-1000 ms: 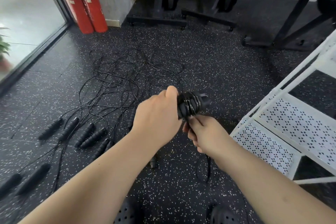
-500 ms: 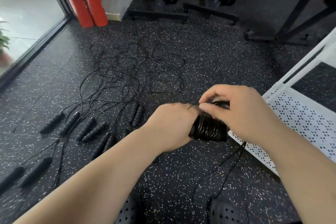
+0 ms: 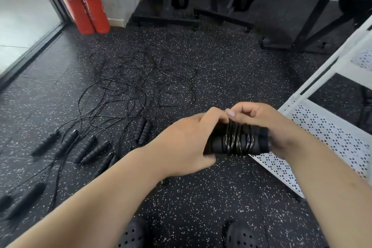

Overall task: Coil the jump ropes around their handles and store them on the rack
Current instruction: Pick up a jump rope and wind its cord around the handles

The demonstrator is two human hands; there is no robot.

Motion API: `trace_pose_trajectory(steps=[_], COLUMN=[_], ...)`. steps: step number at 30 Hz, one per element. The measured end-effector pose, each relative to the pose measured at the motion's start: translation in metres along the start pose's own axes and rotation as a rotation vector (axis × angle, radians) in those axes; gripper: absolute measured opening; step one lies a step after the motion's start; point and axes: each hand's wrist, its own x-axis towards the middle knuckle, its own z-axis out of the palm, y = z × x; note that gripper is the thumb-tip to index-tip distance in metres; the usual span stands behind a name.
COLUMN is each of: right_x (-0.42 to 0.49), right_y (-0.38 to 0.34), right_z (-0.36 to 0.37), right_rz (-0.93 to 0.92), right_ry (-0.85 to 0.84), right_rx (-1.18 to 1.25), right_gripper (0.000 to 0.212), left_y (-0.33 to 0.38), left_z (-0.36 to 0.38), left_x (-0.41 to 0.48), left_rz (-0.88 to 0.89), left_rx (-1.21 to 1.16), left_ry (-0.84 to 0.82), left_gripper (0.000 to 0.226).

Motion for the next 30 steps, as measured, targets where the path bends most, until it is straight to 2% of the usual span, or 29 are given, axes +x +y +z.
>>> trace_pose_trajectory(steps=[4,9,11,13,15,17,19,21,23,27,30], right_x=[0.011,0.020,0.017,0.011,0.001,-0.011,-0.020,-0.029,-0.036,-0.031,-0.020], right_y=[0.013,0.031,0.028,0.026,0.023,0.020,0.018,0.014,0.005,-0.007,-0.010], right_z=[0.022,0.054,0.068,0.082,0.094,0.105,0.108,0.103,0.094,0.069,0.047], right_rz=[0.066,0.158,0.192,0.214,0.242,0.252,0.156,-0.042,-0.197,-0.383,-0.414], right_ry=[0.108,0.237,0.257,0.238,0.139,0.037,0.022,0.085,0.175,0.364,0.425], right_rx=[0.184,0.121,0.121,0.144,0.156,0.091,-0.181,-0.574,-0.795,-0.979,-0.927], right_gripper=[0.030,0.035,0.028,0.030,0.044,0.047,0.040,0.030,0.024,0.017,0.010], left_y=[-0.010,-0.014,-0.014,-0.017,-0.023,-0.033,-0.044,-0.053,-0.056,-0.050,-0.039], left_z=[-0.006,-0.006,-0.006,-0.007,-0.009,-0.010,-0.010,-0.009,-0.007,-0.005,-0.002], left_x=[0.000,-0.001,-0.001,0.000,0.002,0.004,0.004,0.003,0.002,0.003,0.005], left_rz=[-0.089,-0.192,-0.225,-0.275,-0.331,-0.366,-0.385,-0.391,-0.367,-0.250,-0.095], left_rx=[-0.074,-0.123,-0.080,-0.005,0.079,0.205,0.323,0.391,0.421,0.415,0.400], left_ry=[0.116,0.267,0.314,0.358,0.368,0.358,0.340,0.310,0.280,0.220,0.157], left_gripper=[0.063,0.053,0.049,0.047,0.048,0.047,0.049,0.053,0.056,0.054,0.049])
